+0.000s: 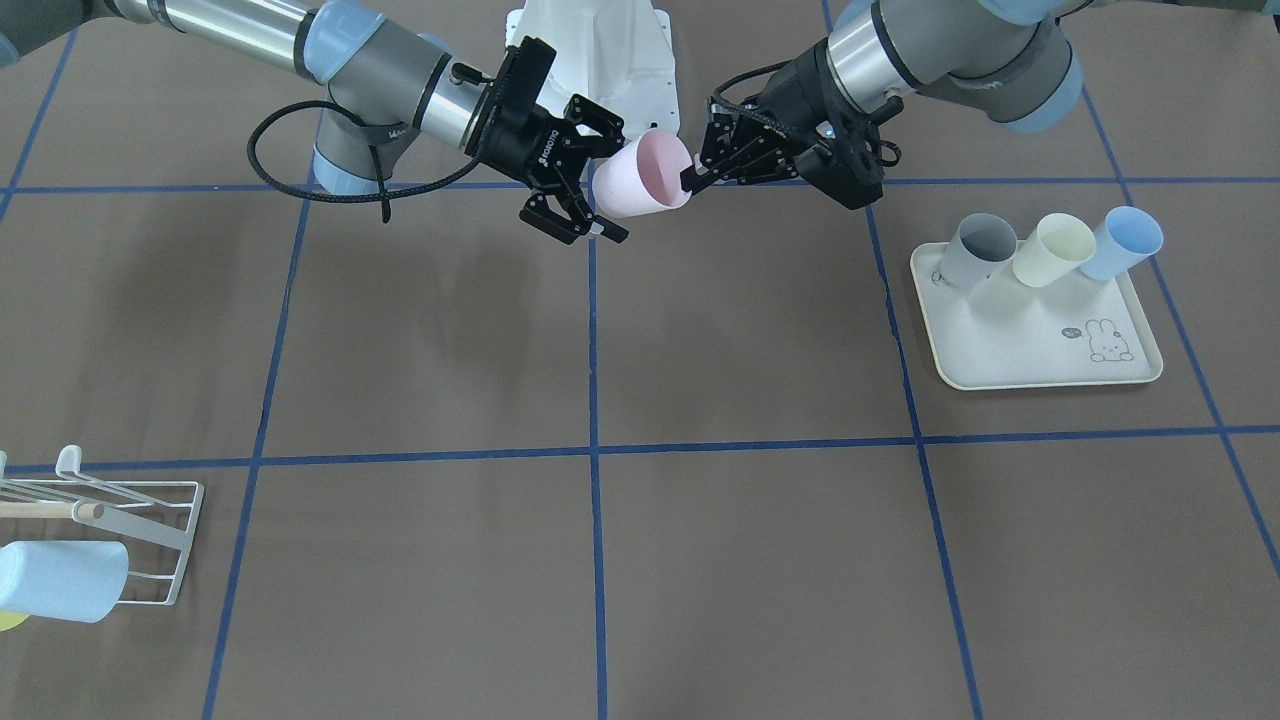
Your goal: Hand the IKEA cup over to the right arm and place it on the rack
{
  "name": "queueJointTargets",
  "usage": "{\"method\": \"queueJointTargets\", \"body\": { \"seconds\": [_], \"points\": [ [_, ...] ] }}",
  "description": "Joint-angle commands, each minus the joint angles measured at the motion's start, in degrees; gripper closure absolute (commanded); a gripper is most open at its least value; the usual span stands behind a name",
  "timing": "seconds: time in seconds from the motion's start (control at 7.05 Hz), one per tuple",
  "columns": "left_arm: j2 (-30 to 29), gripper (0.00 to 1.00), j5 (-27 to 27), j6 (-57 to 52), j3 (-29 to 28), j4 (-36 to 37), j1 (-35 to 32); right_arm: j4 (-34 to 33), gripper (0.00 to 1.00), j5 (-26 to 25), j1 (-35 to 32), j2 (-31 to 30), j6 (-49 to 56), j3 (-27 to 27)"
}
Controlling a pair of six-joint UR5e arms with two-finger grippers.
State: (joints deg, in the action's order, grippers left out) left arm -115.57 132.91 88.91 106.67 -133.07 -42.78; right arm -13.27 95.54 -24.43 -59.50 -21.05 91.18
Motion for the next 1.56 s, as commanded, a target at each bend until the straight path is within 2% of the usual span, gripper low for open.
{"method": "queueJointTargets", "body": {
  "seconds": [0.0, 0.14, 0.28, 0.43, 0.57, 0.71, 0.99, 1.28, 1.42],
  "points": [
    [0.0, 1.0, -0.1, 0.0, 0.0, 0.0, 0.1, 0.0, 0.38, 0.0, 0.1, -0.1, 0.3, 0.0],
    [0.0, 1.0, 0.0, 0.0, 0.0, 0.0, 0.1, 0.0, 0.57, 0.0, 0.2, -0.1, 0.3, 0.0],
    [0.0, 1.0, 0.0, 0.0, 0.0, 0.0, 0.1, 0.0, 0.64, 0.0, 0.2, -0.1, 0.2, 0.0],
    [0.1, 1.0, 0.0, -0.2, -0.1, -0.1, 0.1, 0.0, 0.63, 0.0, 0.2, -0.1, 0.2, 0.0],
    [0.0, 0.45, 0.0, -0.5, 0.0, -0.1, 0.1, 0.0, 0.63, 0.1, 0.2, -0.1, 0.3, 0.0],
    [0.0, 0.0, -0.1, -0.4, 0.3, -0.3, 0.0, 0.0, 0.63, 0.0, 0.2, -0.1, 0.3, 0.0],
    [0.3, 0.0, -0.7, -0.6, 0.2, 0.3, -1.0, -0.1, 0.64, 0.1, 0.1, -0.4, 0.6, 0.0],
    [1.8, 0.0, -0.8, -2.0, -0.2, 1.5, -3.9, -1.5, 0.69, 0.3, -1.1, -1.2, 1.6, -0.7],
    [2.3, 0.0, -0.9, -7.6, 0.0, 6.9, -4.9, -4.2, 0.72, 0.5, -2.0, -2.6, 4.5, -0.6]
  ]
}}
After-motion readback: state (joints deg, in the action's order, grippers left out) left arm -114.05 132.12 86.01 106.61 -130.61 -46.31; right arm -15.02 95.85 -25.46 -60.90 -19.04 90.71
